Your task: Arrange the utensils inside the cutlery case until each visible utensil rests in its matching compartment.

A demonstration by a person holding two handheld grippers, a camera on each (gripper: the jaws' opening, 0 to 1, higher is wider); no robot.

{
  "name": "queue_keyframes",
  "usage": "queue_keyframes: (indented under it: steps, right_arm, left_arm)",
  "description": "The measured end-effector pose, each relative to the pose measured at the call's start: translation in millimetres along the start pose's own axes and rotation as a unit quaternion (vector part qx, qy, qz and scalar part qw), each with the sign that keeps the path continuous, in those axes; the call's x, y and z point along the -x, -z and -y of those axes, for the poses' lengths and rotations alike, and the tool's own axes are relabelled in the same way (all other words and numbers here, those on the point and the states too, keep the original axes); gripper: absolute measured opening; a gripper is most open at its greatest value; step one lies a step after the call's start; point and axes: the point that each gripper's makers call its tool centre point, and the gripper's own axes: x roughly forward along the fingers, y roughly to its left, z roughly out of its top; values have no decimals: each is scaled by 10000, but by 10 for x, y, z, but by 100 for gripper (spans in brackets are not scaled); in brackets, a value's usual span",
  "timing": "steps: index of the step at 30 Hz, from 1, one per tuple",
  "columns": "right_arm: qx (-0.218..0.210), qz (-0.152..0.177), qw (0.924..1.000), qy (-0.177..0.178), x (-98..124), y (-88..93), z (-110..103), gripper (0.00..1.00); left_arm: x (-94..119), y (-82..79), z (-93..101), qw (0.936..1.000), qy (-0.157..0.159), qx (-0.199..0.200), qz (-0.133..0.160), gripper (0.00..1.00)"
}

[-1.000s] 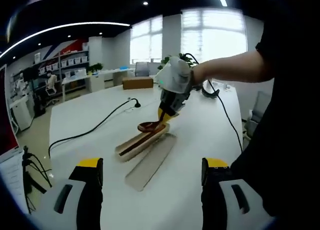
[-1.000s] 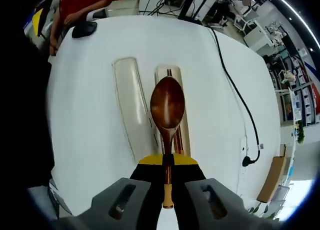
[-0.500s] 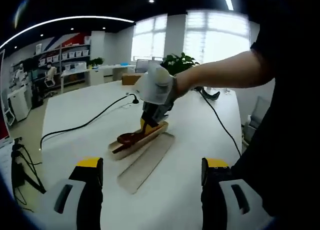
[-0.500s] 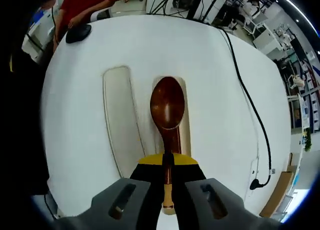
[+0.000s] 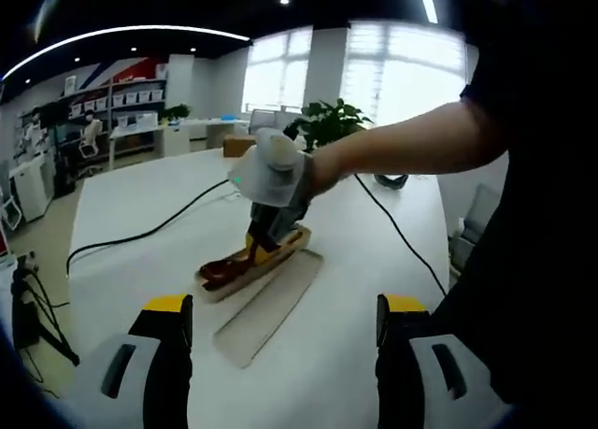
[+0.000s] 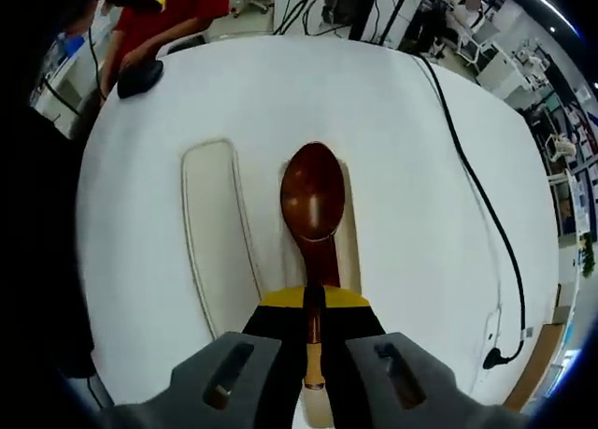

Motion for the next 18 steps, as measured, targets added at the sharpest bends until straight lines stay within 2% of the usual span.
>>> queue_keyframes:
  steps: [9, 12, 13, 18]
  right_arm:
    - [-77, -27, 9999, -77, -63, 48, -5, 0]
    - [69, -37, 9999, -119, -72, 55, -16, 0]
    - [97, -62, 9999, -116, -80, 65, -16, 0]
    - [-53, -40, 9999, -143, -90, 71, 4, 1]
  left_arm:
    - [-7, 15, -35, 10000, -34, -14, -88, 82]
    - [-16, 13, -47, 9999, -50, 12, -87, 82]
    - [-32, 43, -67, 9998, -97, 46, -182, 81]
    - [-61, 51, -31, 9998, -24, 27, -202, 81]
